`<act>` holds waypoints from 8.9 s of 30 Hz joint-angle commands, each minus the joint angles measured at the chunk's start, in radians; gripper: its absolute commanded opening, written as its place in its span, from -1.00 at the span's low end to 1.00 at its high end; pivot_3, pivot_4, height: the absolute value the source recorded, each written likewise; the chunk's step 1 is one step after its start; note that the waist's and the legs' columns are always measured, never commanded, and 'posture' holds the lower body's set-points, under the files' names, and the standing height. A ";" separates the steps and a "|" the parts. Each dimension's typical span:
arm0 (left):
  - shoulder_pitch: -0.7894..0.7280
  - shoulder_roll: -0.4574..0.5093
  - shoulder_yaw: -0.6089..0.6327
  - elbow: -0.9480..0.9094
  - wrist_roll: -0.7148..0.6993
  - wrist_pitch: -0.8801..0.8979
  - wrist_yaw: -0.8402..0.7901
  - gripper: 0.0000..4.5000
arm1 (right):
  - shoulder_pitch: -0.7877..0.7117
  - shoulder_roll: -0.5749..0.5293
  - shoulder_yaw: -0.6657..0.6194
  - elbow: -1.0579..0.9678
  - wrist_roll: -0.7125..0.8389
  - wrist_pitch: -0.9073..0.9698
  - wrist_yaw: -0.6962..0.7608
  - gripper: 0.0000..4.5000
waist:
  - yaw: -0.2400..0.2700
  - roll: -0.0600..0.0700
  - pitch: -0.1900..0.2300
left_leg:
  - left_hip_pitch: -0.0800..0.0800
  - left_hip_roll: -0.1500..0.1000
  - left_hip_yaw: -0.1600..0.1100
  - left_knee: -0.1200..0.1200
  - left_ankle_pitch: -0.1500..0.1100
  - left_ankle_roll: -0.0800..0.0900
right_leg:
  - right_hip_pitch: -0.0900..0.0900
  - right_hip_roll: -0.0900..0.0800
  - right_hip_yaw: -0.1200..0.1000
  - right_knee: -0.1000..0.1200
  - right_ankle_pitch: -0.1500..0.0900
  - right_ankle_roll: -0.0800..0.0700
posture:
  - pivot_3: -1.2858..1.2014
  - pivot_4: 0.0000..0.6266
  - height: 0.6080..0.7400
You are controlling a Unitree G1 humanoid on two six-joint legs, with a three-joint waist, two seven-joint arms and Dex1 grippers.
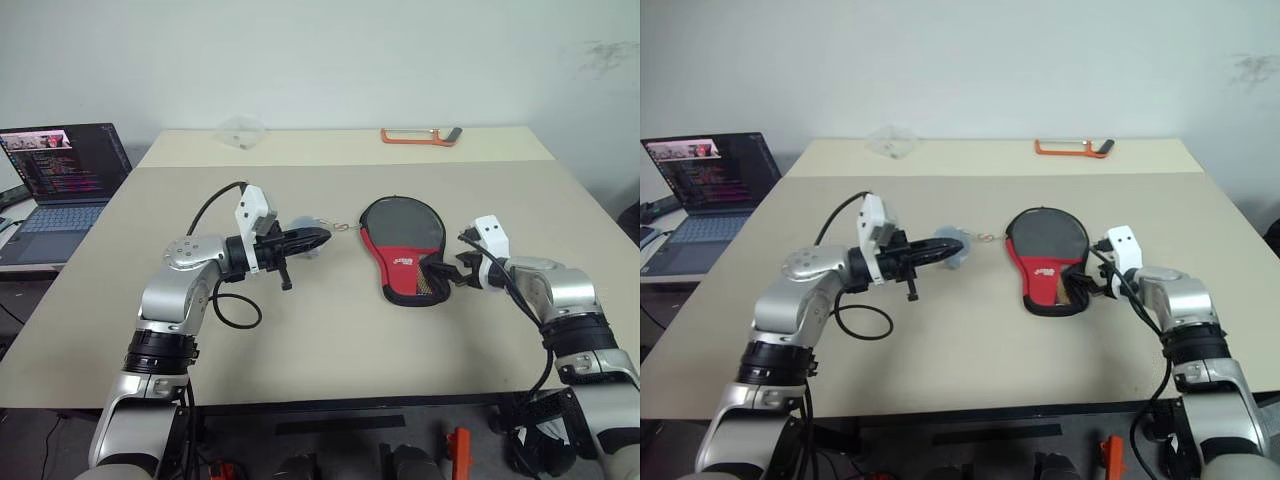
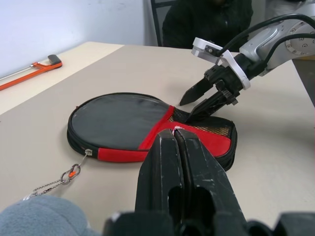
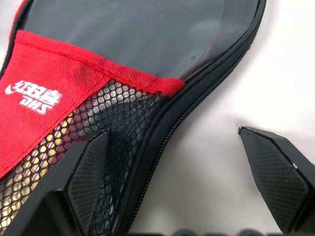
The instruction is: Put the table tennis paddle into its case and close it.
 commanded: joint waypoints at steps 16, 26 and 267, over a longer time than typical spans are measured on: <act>0.007 0.028 0.014 -0.047 -0.016 -0.004 0.000 -1.00 | -0.084 0.097 0.079 0.165 -0.128 -0.069 0.156 -0.42 | -0.024 0.000 -0.002 | 0.005 0.001 0.000 0.000 0.000 0.000 | 0.003 0.001 0.001 0.001 0.001 -0.002 | 0.03 -0.52 1.00; 0.177 0.167 0.027 -0.143 -0.095 0.045 -0.156 -1.00 | -0.099 0.204 -0.005 0.052 -0.009 0.122 0.206 -1.00 | -0.039 0.000 -0.002 | 0.007 0.003 0.000 -0.001 0.000 0.000 | 0.004 0.002 0.002 0.001 0.002 -0.002 | 0.03 -0.52 1.00; -0.906 -0.500 -0.832 1.277 1.420 -0.674 1.128 -0.96 | 0.387 0.520 0.399 -0.497 -0.146 0.154 -0.111 1.00 | 0.007 -0.005 -0.005 | 0.006 -0.001 -0.010 0.012 -0.002 -0.001 | 0.007 0.002 -0.008 0.014 -0.001 0.002 | 0.03 -0.52 1.00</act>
